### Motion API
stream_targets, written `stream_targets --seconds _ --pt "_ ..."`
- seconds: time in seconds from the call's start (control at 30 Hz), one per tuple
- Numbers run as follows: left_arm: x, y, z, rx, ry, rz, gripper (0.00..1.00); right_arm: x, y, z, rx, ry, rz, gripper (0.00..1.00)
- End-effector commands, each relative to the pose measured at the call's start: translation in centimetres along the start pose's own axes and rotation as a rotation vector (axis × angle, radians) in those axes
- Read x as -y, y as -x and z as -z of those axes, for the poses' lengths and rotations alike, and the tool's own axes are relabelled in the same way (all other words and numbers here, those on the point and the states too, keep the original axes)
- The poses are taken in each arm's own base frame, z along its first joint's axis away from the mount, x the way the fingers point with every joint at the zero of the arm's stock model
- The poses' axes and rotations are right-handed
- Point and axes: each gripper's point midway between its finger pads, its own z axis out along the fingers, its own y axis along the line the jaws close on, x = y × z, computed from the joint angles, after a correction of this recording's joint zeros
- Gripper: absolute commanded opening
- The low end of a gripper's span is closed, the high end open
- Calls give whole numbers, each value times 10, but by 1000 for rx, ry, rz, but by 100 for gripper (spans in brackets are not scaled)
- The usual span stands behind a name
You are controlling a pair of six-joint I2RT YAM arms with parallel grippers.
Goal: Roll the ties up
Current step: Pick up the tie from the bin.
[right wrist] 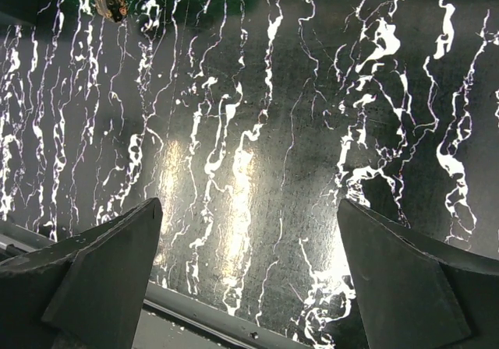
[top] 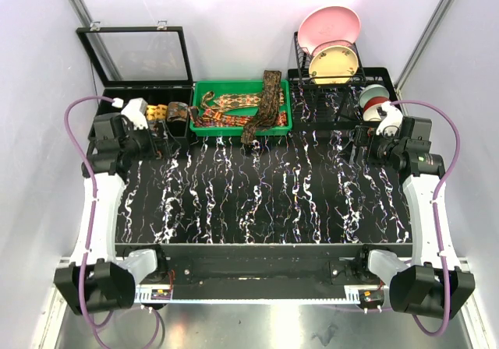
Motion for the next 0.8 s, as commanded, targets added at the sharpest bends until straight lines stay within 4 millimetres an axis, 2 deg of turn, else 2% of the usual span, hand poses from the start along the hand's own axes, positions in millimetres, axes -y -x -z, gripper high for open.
stream_targets --seconds 0.0,0.1,0.13,0.17,0.2,0.23,0.27,0.3,0.33,0.37,0.4,0.43,0.47,0.5,0.53,0.6,0.63,0.7,0.73,0.77 --pt "9 32 -5 52 -63 -72 99 -6 13 2 48 33 24 100" --pt "24 44 -18 28 -104 -170 99 -5 13 -1 45 38 18 100" --pt "32 42 -30 -4 -134 -209 99 -5 12 -2 41 37 14 100" --pt "41 55 -32 14 -149 -240 99 -4 12 -2 44 38 14 100" --pt "42 59 -38 8 -152 -246 99 -4 12 -3 40 38 12 100" --pt "55 54 -54 -33 -192 -262 99 -3 11 -4 38 37 10 100" --pt "64 68 -57 -16 -208 -280 99 -3 11 -4 37 38 7 100" --pt "72 73 -63 -19 -227 -289 99 -2 10 -5 33 38 4 100" --pt "78 66 -82 -65 -249 -284 99 -1 10 -6 31 37 2 100" --pt "83 68 -90 -73 -260 -289 99 -1 10 -6 29 37 -1 100" --pt "93 82 -93 -48 -276 -307 99 0 10 -8 25 37 -3 100" --pt "97 74 -115 -91 -288 -298 99 1 10 -8 23 36 -8 100" --pt "101 75 -125 -96 -292 -295 99 1 11 -9 21 39 -10 100" --pt "106 86 -132 -77 -295 -305 99 2 11 -12 14 41 -15 100" --pt "108 75 -157 -119 -295 -302 99 3 11 -13 10 40 -18 100" --pt "110 73 -178 -135 -288 -308 99 6 12 -16 2 39 -27 99" --pt "114 72 -198 -143 -289 -313 99 7 12 -17 1 37 -28 100" --pt "112 74 -218 -145 -276 -305 99 8 11 -19 -7 39 -35 100" --pt "110 76 -234 -144 -277 -310 99 9 10 -19 -9 37 -38 99" --pt "110 79 -240 -139 -278 -316 99 10 10 -19 -9 36 -41 100"
